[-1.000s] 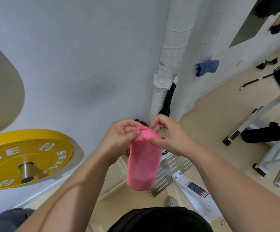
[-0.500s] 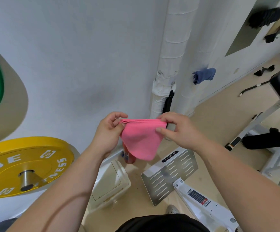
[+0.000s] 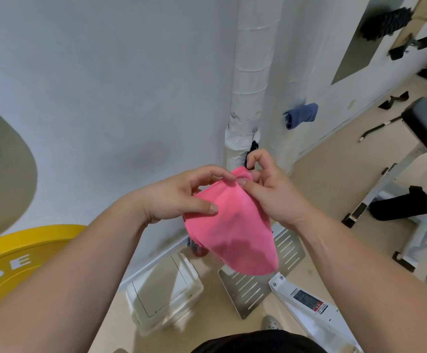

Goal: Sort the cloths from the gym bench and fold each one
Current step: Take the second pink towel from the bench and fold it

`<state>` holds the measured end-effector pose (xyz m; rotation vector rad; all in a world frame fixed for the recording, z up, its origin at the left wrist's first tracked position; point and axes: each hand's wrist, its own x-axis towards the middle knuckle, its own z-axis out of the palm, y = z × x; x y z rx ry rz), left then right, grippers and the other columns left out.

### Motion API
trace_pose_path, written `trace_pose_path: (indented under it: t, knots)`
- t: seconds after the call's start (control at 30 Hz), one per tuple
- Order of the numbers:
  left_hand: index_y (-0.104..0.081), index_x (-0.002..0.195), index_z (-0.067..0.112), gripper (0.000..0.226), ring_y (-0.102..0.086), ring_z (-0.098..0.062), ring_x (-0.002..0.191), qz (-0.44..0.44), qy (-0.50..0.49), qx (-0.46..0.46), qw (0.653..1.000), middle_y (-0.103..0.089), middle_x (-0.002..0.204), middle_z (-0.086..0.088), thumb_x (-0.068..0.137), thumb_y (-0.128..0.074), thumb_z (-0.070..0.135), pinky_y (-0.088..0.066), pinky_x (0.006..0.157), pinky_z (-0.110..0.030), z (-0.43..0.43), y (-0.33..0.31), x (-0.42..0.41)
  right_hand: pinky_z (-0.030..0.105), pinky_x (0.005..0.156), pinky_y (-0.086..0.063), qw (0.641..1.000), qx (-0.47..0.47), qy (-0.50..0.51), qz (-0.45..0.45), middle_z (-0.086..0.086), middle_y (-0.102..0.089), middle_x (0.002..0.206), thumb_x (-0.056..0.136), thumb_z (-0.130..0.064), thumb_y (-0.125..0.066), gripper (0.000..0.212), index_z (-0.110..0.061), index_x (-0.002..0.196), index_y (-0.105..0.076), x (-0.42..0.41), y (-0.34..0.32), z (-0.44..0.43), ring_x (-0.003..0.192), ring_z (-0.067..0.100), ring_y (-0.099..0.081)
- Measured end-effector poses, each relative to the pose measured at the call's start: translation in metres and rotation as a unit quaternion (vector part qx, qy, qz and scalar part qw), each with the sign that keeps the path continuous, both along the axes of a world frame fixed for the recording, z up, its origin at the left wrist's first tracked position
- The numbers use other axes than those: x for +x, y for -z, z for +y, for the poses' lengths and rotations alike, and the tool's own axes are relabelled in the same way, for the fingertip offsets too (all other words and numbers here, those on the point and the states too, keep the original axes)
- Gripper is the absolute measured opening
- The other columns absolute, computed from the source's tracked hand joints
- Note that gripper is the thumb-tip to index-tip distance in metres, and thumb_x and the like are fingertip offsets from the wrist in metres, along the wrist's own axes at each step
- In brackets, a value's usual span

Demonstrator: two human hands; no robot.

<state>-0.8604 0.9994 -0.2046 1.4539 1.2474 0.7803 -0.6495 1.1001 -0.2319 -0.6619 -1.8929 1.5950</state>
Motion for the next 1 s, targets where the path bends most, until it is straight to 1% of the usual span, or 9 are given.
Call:
trace_pose_path:
  t: [0.07,0.17,0.27,0.43,0.6,0.7,0.8,0.9,1.0]
  knots:
    - [-0.072,0.108,0.025,0.042,-0.061,-0.011,0.088,0.047,0.001,-0.007,0.999,-0.068,0.103,0.013,0.086,-0.064,-0.009,-0.048,0.073,-0.029,0.009,-0.006,0.004,0.026,0.056,-0.034,1.000,0.007,0.007,0.003,0.005,-0.052,0.068,0.099,-0.002,-0.055,0.025,-0.023,0.093,-0.042,0.001,-0.001,0.003,0.062,0.018,-0.038]
    - [-0.079,0.095,0.029,0.040,-0.048,-0.021,0.067,0.086,-0.056,-0.003,0.995,-0.067,0.087,-0.013,0.077,-0.059,-0.001,-0.037,0.060,-0.035,0.023,-0.010,0.011,0.024,0.056,-0.032,0.999,0.016,0.040,0.020,0.006,-0.044,0.068,0.093,0.007,-0.058,0.031,-0.019,0.078,-0.050,0.004,0.001,0.007,0.063,0.014,-0.037]
    - [-0.080,0.099,0.032,0.048,-0.040,-0.028,0.066,0.058,-0.111,0.002,0.992,-0.065,0.089,-0.029,0.069,-0.054,0.004,-0.031,0.056,-0.036,0.033,-0.011,0.016,0.017,0.054,-0.039,0.995,-0.048,0.059,0.063,-0.002,-0.061,0.062,0.084,0.020,-0.050,0.038,-0.011,0.070,-0.066,0.012,0.000,0.010,0.058,0.007,-0.051]
    - [-0.081,0.101,0.032,0.055,-0.049,-0.023,0.072,0.025,-0.175,0.027,0.984,-0.077,0.098,-0.007,0.070,-0.052,-0.003,-0.036,0.063,-0.037,0.047,-0.021,0.032,0.034,0.089,-0.054,0.995,-0.086,-0.009,0.044,0.004,-0.077,0.089,0.079,0.002,-0.070,0.030,-0.025,0.082,-0.083,0.026,0.015,0.026,0.091,0.016,-0.068]
    - [-0.079,0.101,0.029,0.056,-0.065,-0.014,0.095,-0.046,-0.305,0.074,0.948,-0.077,0.113,0.004,0.074,-0.051,-0.012,-0.047,0.085,-0.037,0.071,-0.029,0.047,0.027,0.095,-0.053,0.990,-0.037,-0.087,-0.100,-0.017,-0.075,0.100,0.077,-0.012,-0.085,0.027,-0.034,0.091,-0.081,0.041,0.040,0.054,0.099,0.001,-0.066]
    - [-0.076,0.109,0.029,0.058,-0.067,-0.011,0.096,-0.039,-0.398,0.080,0.913,-0.073,0.120,0.002,0.077,-0.051,-0.012,-0.052,0.077,-0.025,0.084,-0.015,0.047,0.015,0.089,-0.048,0.974,0.018,-0.129,-0.186,-0.025,-0.068,0.106,0.079,-0.016,-0.084,0.031,-0.041,0.097,-0.078,0.060,0.054,0.085,0.100,-0.011,-0.061]
    - [-0.073,0.121,0.024,0.061,-0.065,-0.009,0.089,-0.019,-0.471,0.051,0.881,-0.069,0.126,-0.002,0.082,-0.047,-0.016,-0.052,0.066,-0.019,0.089,0.015,0.051,0.008,0.080,-0.045,0.970,0.023,-0.129,-0.207,-0.023,-0.064,0.111,0.083,-0.013,-0.079,0.032,-0.041,0.098,-0.075,0.089,0.068,0.117,0.101,-0.004,-0.061]
    - [-0.071,0.123,0.029,0.064,-0.063,-0.013,0.085,-0.002,-0.516,0.018,0.856,-0.068,0.126,-0.006,0.082,-0.047,-0.014,-0.053,0.065,-0.028,0.089,0.044,0.063,0.017,0.082,-0.052,0.970,-0.041,-0.118,-0.209,-0.009,-0.065,0.116,0.085,-0.007,-0.075,0.030,-0.033,0.101,-0.078,0.128,0.089,0.151,0.106,0.010,-0.064]
    - [-0.068,0.122,0.034,0.065,-0.062,-0.014,0.088,-0.003,-0.546,0.004,0.837,-0.066,0.128,-0.007,0.082,-0.046,-0.013,-0.052,0.071,-0.032,0.090,0.062,0.084,0.041,0.089,-0.060,0.964,-0.152,-0.108,-0.192,0.007,-0.063,0.120,0.088,-0.001,-0.070,0.031,-0.026,0.104,-0.080,0.163,0.108,0.176,0.100,0.023,-0.066]
